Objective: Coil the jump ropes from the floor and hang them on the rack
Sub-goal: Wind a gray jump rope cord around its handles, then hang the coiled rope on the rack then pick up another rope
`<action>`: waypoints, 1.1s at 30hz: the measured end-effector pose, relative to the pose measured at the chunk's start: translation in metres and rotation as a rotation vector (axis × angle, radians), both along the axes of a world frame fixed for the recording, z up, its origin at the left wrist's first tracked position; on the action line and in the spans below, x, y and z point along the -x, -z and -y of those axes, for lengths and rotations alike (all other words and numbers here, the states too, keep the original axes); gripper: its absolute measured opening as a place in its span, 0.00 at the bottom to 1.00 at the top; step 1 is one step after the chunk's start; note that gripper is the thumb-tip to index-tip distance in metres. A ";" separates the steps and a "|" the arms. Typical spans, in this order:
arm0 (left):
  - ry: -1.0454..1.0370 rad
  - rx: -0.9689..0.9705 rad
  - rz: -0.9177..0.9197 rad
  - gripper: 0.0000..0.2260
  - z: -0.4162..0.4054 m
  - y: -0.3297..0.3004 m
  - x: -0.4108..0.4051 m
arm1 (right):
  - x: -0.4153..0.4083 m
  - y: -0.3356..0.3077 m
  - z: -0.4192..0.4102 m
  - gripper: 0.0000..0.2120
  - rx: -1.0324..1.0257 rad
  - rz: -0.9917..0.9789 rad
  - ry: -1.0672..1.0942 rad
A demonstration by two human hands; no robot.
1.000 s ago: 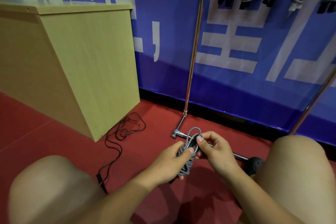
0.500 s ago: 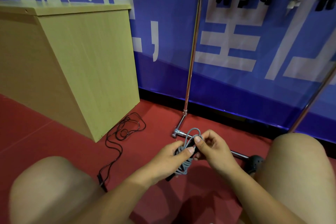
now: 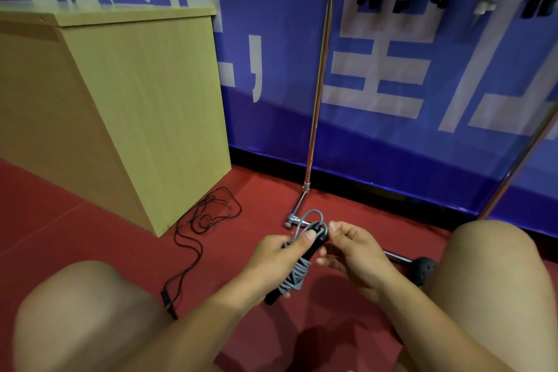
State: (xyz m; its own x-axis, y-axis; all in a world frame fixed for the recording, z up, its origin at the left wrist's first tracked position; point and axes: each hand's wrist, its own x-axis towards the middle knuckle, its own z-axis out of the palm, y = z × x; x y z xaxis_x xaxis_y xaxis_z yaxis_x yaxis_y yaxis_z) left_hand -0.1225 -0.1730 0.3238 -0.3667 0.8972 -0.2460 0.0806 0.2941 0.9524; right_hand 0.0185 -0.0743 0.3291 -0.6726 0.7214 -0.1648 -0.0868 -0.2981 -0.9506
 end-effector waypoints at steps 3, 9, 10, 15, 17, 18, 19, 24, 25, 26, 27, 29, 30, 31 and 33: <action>0.002 -0.050 -0.224 0.36 -0.003 -0.002 0.002 | -0.001 -0.005 -0.009 0.14 -0.165 0.085 0.140; -0.001 -0.100 -0.448 0.21 -0.021 -0.019 0.003 | -0.012 -0.027 -0.022 0.14 -0.362 0.163 0.337; -0.011 -0.105 -0.481 0.22 -0.025 -0.021 0.006 | -0.014 -0.032 -0.026 0.14 -0.360 0.165 0.362; -0.061 -0.158 -0.499 0.25 -0.070 -0.051 0.010 | -0.027 -0.085 -0.055 0.13 -0.345 0.126 0.412; -0.062 -0.207 -0.502 0.24 -0.095 -0.079 0.002 | -0.036 -0.114 -0.074 0.12 -0.360 0.099 0.416; -0.056 -0.233 -0.489 0.24 -0.107 -0.091 -0.002 | -0.040 -0.127 -0.082 0.10 -0.356 0.083 0.420; -0.032 -0.272 -0.464 0.25 -0.126 -0.108 -0.010 | -0.048 -0.144 -0.096 0.09 -0.368 0.064 0.434; 0.111 -0.358 -0.208 0.20 -0.190 -0.175 -0.044 | -0.081 -0.215 -0.151 0.05 -0.385 0.017 0.494; 0.161 -0.371 -0.120 0.16 -0.207 -0.191 -0.053 | -0.092 -0.234 -0.164 0.05 -0.383 0.010 0.521; 0.208 -0.374 -0.077 0.13 -0.219 -0.204 -0.061 | -0.100 -0.247 -0.174 0.04 -0.382 -0.006 0.540; 0.244 -0.377 -0.089 0.11 -0.230 -0.213 -0.066 | -0.108 -0.259 -0.181 0.03 -0.376 -0.023 0.557; 0.304 -0.401 -0.086 0.10 -0.260 -0.234 -0.082 | -0.126 -0.286 -0.200 0.03 -0.399 -0.044 0.598; 0.321 -0.406 -0.099 0.11 -0.271 -0.244 -0.088 | -0.133 -0.295 -0.207 0.03 -0.409 -0.046 0.616; 0.347 -0.419 -0.125 0.13 -0.287 -0.255 -0.097 | -0.143 -0.307 -0.216 0.03 -0.426 -0.053 0.639; 0.378 -0.443 -0.123 0.14 -0.308 -0.276 -0.112 | -0.157 -0.326 -0.233 0.03 -0.443 -0.062 0.668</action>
State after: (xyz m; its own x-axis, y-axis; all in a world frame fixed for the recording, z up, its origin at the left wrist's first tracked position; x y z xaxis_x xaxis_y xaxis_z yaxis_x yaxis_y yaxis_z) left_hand -0.0101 0.1346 0.5993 -0.0034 0.9785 0.2060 0.2194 -0.2003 0.9548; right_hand 0.1759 0.1589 0.6552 -0.0741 0.9643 0.2542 -0.1702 0.2389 -0.9560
